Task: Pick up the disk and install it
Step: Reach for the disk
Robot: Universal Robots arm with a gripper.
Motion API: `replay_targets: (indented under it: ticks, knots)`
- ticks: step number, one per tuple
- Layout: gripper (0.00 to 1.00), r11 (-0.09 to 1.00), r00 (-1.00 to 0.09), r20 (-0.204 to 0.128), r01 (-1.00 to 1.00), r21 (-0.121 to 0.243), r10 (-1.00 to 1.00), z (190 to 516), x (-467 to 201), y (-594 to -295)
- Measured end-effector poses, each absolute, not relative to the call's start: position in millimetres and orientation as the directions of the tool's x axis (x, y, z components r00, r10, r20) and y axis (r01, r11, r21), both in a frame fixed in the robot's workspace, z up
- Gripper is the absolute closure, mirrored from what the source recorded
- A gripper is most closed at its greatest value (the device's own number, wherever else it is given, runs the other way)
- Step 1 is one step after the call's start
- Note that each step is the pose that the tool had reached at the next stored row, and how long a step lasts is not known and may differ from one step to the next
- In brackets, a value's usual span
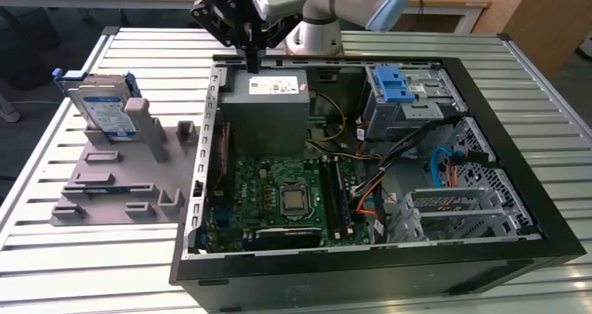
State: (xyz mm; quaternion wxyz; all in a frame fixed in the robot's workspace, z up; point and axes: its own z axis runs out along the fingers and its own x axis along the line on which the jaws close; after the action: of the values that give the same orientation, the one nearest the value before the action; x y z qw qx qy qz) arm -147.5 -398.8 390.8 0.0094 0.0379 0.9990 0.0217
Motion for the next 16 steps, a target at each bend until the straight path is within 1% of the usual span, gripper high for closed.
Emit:
replay_targets:
  ticks: [16]
  knots:
    - [0.89,0.996,-0.997,-0.007,0.076,0.043,0.076,389.6,-159.5,-398.7]
